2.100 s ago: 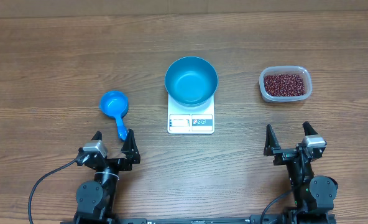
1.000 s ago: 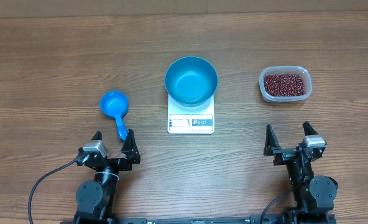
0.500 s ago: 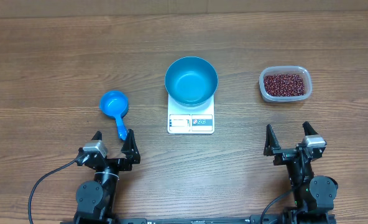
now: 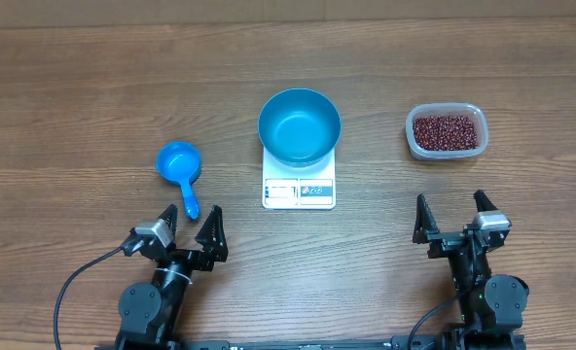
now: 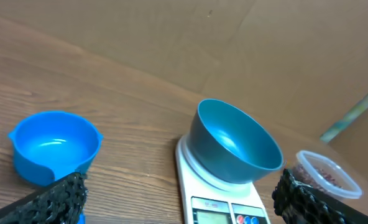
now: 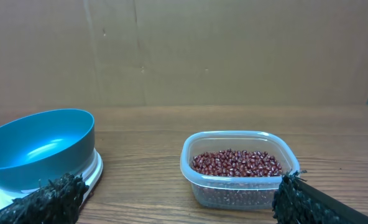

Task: Scoop item into bowl and weigh 150g on scale
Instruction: 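Move the left gripper over the blue scoop handle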

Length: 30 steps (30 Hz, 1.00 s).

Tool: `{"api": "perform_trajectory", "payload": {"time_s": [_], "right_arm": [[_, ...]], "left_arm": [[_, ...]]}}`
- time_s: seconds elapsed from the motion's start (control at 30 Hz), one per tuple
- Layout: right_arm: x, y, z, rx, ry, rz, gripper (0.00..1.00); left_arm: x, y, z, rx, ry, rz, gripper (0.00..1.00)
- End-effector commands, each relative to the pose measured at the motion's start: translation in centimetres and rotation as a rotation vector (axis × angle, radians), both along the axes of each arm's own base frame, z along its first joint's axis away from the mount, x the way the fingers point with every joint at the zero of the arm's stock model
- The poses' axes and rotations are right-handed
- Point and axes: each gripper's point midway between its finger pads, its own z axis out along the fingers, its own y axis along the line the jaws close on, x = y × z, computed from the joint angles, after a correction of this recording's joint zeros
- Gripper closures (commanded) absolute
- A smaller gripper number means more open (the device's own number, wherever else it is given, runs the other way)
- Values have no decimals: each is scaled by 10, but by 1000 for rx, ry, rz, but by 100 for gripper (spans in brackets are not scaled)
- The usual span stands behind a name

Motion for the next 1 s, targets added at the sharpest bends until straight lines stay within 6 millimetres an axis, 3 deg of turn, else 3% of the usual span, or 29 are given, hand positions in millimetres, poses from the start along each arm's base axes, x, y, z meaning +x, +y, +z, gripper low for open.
{"api": "perform_trajectory", "payload": {"time_s": [0.0, 0.07, 0.23, 0.5, 0.97], "right_arm": [[0, 0, -2, 3, -2, -2, 0], [0, 0, -2, 3, -2, -2, 0], [0, 0, -2, 4, -2, -2, 0], [0, 0, -2, 3, -2, -2, 0], [0, 0, -2, 3, -2, -2, 0]], "left_arm": [[-4, -13, 2, -77, 12, -78, 0], [-9, -23, 3, -67, 21, -136, 0], [-20, -16, 14, 39, 84, -118, 0], [-30, 15, 85, 210, 135, 27, 0], [4, 31, 186, 368, 471, 91, 0]]}}
